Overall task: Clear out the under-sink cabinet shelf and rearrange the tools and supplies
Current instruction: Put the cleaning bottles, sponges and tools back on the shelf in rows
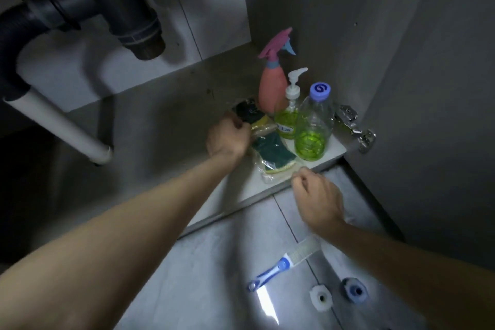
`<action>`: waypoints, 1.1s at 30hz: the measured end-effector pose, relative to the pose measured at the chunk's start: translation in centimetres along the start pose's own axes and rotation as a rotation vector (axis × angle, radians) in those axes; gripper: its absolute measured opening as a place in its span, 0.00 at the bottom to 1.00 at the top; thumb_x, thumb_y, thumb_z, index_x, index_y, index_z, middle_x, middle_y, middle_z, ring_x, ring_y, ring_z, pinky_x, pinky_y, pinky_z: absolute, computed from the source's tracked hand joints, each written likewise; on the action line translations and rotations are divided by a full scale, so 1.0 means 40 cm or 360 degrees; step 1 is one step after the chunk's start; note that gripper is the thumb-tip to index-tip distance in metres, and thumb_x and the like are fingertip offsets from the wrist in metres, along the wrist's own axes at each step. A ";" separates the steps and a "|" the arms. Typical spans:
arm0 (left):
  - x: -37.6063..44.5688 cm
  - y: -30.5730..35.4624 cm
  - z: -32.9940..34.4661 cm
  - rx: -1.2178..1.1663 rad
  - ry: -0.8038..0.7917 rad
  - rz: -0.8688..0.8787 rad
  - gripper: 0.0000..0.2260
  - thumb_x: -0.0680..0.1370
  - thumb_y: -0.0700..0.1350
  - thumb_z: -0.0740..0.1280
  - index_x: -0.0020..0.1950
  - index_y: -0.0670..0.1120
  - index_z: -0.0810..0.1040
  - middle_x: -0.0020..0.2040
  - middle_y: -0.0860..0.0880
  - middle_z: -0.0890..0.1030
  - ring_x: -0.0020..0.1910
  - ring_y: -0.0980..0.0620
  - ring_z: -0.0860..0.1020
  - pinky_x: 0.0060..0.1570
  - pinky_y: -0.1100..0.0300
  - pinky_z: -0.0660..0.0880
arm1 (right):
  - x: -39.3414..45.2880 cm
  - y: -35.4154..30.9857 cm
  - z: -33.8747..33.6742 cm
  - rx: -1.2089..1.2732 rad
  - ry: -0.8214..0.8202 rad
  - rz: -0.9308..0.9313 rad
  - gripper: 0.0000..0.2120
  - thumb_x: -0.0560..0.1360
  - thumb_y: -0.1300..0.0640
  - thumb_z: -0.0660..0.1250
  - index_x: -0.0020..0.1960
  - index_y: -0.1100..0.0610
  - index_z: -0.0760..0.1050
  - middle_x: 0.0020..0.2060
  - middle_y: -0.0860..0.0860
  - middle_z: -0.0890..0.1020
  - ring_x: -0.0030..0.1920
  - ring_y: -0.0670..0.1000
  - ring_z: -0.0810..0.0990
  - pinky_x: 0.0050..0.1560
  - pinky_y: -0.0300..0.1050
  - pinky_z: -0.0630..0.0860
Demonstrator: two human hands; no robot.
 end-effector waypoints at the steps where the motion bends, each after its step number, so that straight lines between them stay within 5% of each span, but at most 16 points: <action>1: -0.040 0.000 -0.004 -0.0036 0.0000 0.0046 0.09 0.74 0.52 0.65 0.50 0.51 0.80 0.49 0.47 0.83 0.52 0.42 0.80 0.47 0.57 0.74 | 0.001 0.038 -0.005 -0.0050 0.0002 0.0107 0.09 0.80 0.50 0.58 0.43 0.51 0.69 0.44 0.57 0.81 0.50 0.61 0.79 0.44 0.51 0.69; 3: -0.147 -0.004 0.006 -0.0125 -0.0049 0.0184 0.07 0.73 0.52 0.64 0.47 0.51 0.77 0.43 0.50 0.82 0.46 0.44 0.80 0.44 0.54 0.76 | -0.008 0.105 -0.015 -0.0222 -0.0027 0.0174 0.05 0.78 0.51 0.63 0.50 0.52 0.72 0.52 0.55 0.79 0.58 0.59 0.75 0.54 0.52 0.71; 7: -0.345 -0.029 0.055 -0.0070 -0.0261 0.0420 0.06 0.73 0.52 0.63 0.44 0.52 0.76 0.37 0.54 0.81 0.40 0.48 0.80 0.40 0.53 0.77 | 0.016 0.175 -0.006 -0.0553 -0.0233 0.0056 0.30 0.72 0.44 0.73 0.67 0.56 0.68 0.63 0.54 0.71 0.66 0.56 0.70 0.65 0.51 0.70; 10: -0.454 -0.085 0.147 0.0150 -0.0632 0.0475 0.06 0.74 0.53 0.62 0.44 0.52 0.75 0.43 0.54 0.82 0.44 0.46 0.81 0.45 0.52 0.78 | 0.028 0.199 0.030 -0.0647 -0.0397 0.0100 0.39 0.68 0.43 0.77 0.70 0.58 0.64 0.66 0.56 0.70 0.67 0.58 0.69 0.66 0.52 0.70; 15: -0.552 -0.214 0.278 0.0489 -0.1073 0.0317 0.12 0.73 0.56 0.72 0.48 0.54 0.72 0.55 0.51 0.77 0.54 0.47 0.77 0.50 0.55 0.74 | 0.019 0.215 0.069 -0.0744 -0.0399 0.0120 0.37 0.68 0.52 0.77 0.70 0.58 0.63 0.66 0.57 0.71 0.66 0.59 0.71 0.63 0.54 0.72; 18: -0.571 -0.242 0.309 0.0551 -0.1053 0.0317 0.13 0.73 0.53 0.73 0.54 0.52 0.74 0.58 0.51 0.76 0.56 0.48 0.75 0.52 0.53 0.75 | 0.008 0.222 0.074 -0.0748 -0.0420 0.0114 0.37 0.69 0.52 0.76 0.71 0.59 0.62 0.67 0.58 0.71 0.67 0.60 0.71 0.63 0.54 0.72; 22: -0.564 -0.250 0.317 0.0538 -0.1033 0.0286 0.08 0.72 0.51 0.70 0.46 0.50 0.76 0.49 0.51 0.80 0.47 0.48 0.78 0.40 0.58 0.72 | -0.010 0.228 0.046 -0.0566 -0.0392 0.0086 0.34 0.68 0.54 0.75 0.70 0.57 0.64 0.65 0.56 0.73 0.65 0.58 0.72 0.62 0.54 0.74; 27: -0.576 -0.279 0.274 0.0271 -0.1188 0.0146 0.13 0.75 0.58 0.64 0.53 0.53 0.70 0.44 0.51 0.78 0.40 0.51 0.78 0.35 0.56 0.72 | -0.065 0.202 0.012 -0.0226 -0.0260 -0.0161 0.27 0.68 0.55 0.72 0.64 0.53 0.67 0.58 0.51 0.75 0.58 0.54 0.74 0.52 0.48 0.73; 30: -0.597 -0.302 0.201 0.0185 -0.1052 0.0079 0.17 0.68 0.65 0.56 0.47 0.55 0.68 0.39 0.52 0.77 0.35 0.53 0.77 0.30 0.58 0.68 | -0.109 0.169 -0.005 -0.0108 -0.0233 -0.0446 0.24 0.67 0.54 0.71 0.60 0.51 0.68 0.54 0.48 0.74 0.54 0.50 0.75 0.49 0.44 0.71; 33: -0.610 -0.323 0.115 -0.0060 -0.0779 -0.0003 0.11 0.70 0.58 0.59 0.44 0.52 0.71 0.36 0.51 0.78 0.32 0.50 0.77 0.31 0.50 0.73 | -0.140 0.101 -0.025 -0.0060 -0.0248 -0.0793 0.22 0.67 0.48 0.68 0.60 0.49 0.69 0.54 0.45 0.74 0.53 0.47 0.74 0.49 0.44 0.75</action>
Point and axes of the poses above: each hand's wrist, its own x-axis towards the middle knuckle, its own z-axis out of the palm, y = z × x, the point moved 6 cm from there along x, towards the middle knuckle
